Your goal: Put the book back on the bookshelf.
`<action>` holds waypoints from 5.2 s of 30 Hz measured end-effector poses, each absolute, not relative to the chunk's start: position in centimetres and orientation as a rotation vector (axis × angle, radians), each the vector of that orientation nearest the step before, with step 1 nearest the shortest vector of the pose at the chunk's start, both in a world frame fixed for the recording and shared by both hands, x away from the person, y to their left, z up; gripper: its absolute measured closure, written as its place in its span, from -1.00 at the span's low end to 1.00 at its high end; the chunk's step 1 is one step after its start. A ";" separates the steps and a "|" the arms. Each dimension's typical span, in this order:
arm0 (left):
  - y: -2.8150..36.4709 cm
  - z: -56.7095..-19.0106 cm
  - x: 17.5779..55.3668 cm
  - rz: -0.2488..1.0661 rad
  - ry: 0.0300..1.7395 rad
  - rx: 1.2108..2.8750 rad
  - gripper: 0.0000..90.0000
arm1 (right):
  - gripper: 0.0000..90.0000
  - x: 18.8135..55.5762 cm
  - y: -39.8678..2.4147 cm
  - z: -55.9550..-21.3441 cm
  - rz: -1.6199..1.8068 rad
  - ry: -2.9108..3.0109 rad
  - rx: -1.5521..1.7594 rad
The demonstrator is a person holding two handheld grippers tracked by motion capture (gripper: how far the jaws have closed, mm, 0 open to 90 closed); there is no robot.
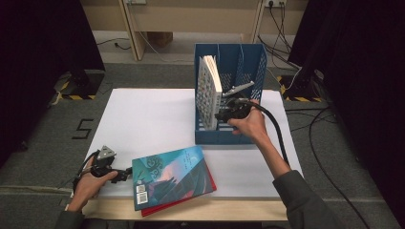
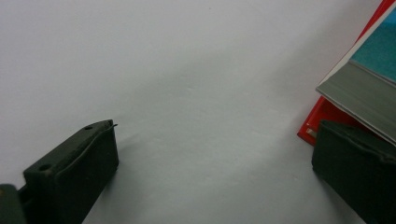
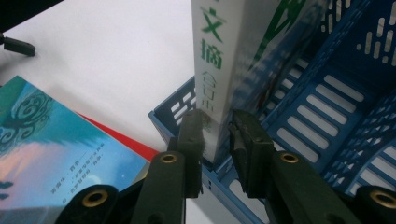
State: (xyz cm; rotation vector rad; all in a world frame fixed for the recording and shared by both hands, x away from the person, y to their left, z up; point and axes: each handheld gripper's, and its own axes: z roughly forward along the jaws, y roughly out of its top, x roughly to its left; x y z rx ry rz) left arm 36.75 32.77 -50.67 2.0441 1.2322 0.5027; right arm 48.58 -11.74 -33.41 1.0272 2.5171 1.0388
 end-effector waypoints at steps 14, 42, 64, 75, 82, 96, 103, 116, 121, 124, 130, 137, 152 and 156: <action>32.8 -50.7 36.8 0.504 1.231 2.044 -1.00 | 0.60 50.4 -10.3 -35.1 1.017 2.486 1.077; 32.8 -50.7 36.7 0.505 1.231 2.044 -1.00 | 0.51 50.3 -11.1 -34.2 1.067 2.372 1.236; 32.8 -50.7 36.7 0.505 1.231 2.044 -1.00 | 0.55 48.2 -11.1 -36.4 1.054 2.448 1.108; 32.8 -50.7 36.7 0.505 1.232 2.045 -1.00 | 0.59 48.4 -9.9 -39.0 1.071 2.492 1.068; 32.8 -50.7 36.7 0.504 1.232 2.045 -1.00 | 0.59 49.0 -9.2 -39.7 1.135 2.467 1.088; 32.8 -50.7 36.7 0.504 1.232 2.045 -1.00 | 0.60 51.1 -8.7 -39.9 1.152 2.426 1.134; 32.8 -50.7 36.7 0.504 1.232 2.044 -1.00 | 0.59 51.4 -8.8 -39.9 1.155 2.410 1.155; 32.8 -50.7 36.7 0.502 1.233 2.045 -1.00 | 0.11 48.6 -10.6 -38.1 1.115 2.442 1.151; 32.7 -50.7 36.7 0.503 1.234 2.045 -1.00 | -0.03 46.7 -11.5 -37.7 1.166 2.456 1.162; 32.7 -50.6 36.7 0.506 1.236 2.045 -1.00 | -0.03 45.7 -12.0 -37.7 1.181 2.465 1.151; 33.0 -50.0 36.2 0.505 1.264 2.033 -0.78 | -0.11 44.1 -12.7 -38.3 1.197 2.486 1.152; 33.6 -48.7 34.2 0.501 1.321 2.007 -0.72 | -0.16 42.6 -12.9 -40.3 1.223 2.557 1.180; 30.7 -48.1 31.7 0.489 1.259 2.102 -0.66 | -0.20 40.7 -13.2 -42.7 1.169 2.606 1.212; 30.3 -47.8 31.5 0.513 1.247 2.122 -0.57 | -0.22 40.6 -13.0 -43.2 1.173 2.626 1.227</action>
